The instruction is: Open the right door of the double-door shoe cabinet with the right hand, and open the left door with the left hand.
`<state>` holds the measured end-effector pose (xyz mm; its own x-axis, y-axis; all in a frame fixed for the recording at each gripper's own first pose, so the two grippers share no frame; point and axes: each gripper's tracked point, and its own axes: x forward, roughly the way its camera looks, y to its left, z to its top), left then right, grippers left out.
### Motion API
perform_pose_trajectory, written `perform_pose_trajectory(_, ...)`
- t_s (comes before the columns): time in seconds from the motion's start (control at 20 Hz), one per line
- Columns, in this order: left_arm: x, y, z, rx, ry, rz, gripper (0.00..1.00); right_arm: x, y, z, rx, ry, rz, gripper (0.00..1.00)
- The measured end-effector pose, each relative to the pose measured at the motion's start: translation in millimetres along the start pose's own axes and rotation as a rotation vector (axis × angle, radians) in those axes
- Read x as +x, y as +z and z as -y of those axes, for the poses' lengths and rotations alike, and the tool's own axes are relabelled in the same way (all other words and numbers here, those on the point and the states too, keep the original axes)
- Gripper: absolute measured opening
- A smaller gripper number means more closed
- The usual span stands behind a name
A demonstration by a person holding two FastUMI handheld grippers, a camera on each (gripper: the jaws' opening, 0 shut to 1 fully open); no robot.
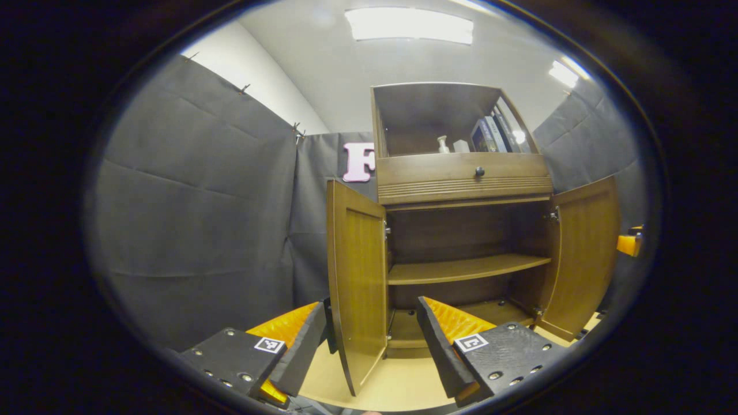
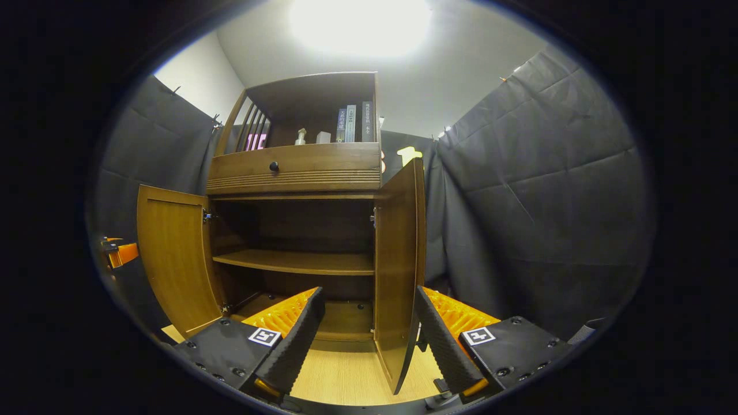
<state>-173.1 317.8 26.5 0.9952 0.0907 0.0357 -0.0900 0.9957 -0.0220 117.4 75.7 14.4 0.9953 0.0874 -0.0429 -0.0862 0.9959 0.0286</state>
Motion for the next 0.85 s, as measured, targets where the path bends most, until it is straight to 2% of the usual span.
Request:
perform_pose_trajectory(0.3, 3.3, 0.4, 0.9, 0.001, -0.009, 0.003, 0.92, 3.4, 0.9, 0.3, -0.001, -0.006, 0.001, 0.98)
perform_pose_trajectory(0.35, 3.7, 0.7, 1.1, 0.002, -0.011, 0.003, 0.92, 4.6, 1.3, 0.8, -0.003, -0.007, 0.001, 0.95)
perform_pose_trajectory(0.4, 4.4, 0.4, 1.2, 0.003, -0.012, 0.003, 0.92, 4.9, 1.2, 0.2, -0.005, -0.006, 0.001, 0.98)
perform_pose_trajectory(0.45, 4.6, 0.7, 1.1, 0.005, -0.012, 0.003, 0.92, 6.3, 1.6, -0.5, -0.006, -0.007, 0.000, 0.95)
perform_pose_trajectory(0.5, 5.4, 0.6, 1.2, 0.007, -0.012, 0.004, 0.92, 6.1, 2.1, -0.6, -0.006, -0.006, 0.000, 0.98)
perform_pose_trajectory(0.6, 6.2, 0.9, 1.3, 0.007, -0.013, 0.005, 0.92, 7.2, 2.9, -1.1, -0.006, -0.006, 0.002, 0.95)
perform_pose_trajectory(0.7, 7.3, 0.8, 1.2, 0.009, -0.015, 0.007, 0.92, 9.0, 3.1, -2.1, -0.006, -0.005, 0.002, 0.95)
perform_pose_trajectory(0.75, 7.7, 1.1, 1.0, 0.011, -0.015, 0.007, 0.92, 9.3, 3.3, -2.7, -0.007, -0.006, 0.001, 0.98)
perform_pose_trajectory(0.85, 8.3, 0.8, 1.4, 0.010, -0.017, 0.006, 0.92, 10.5, 3.7, -4.2, -0.010, -0.004, 0.001, 0.95)
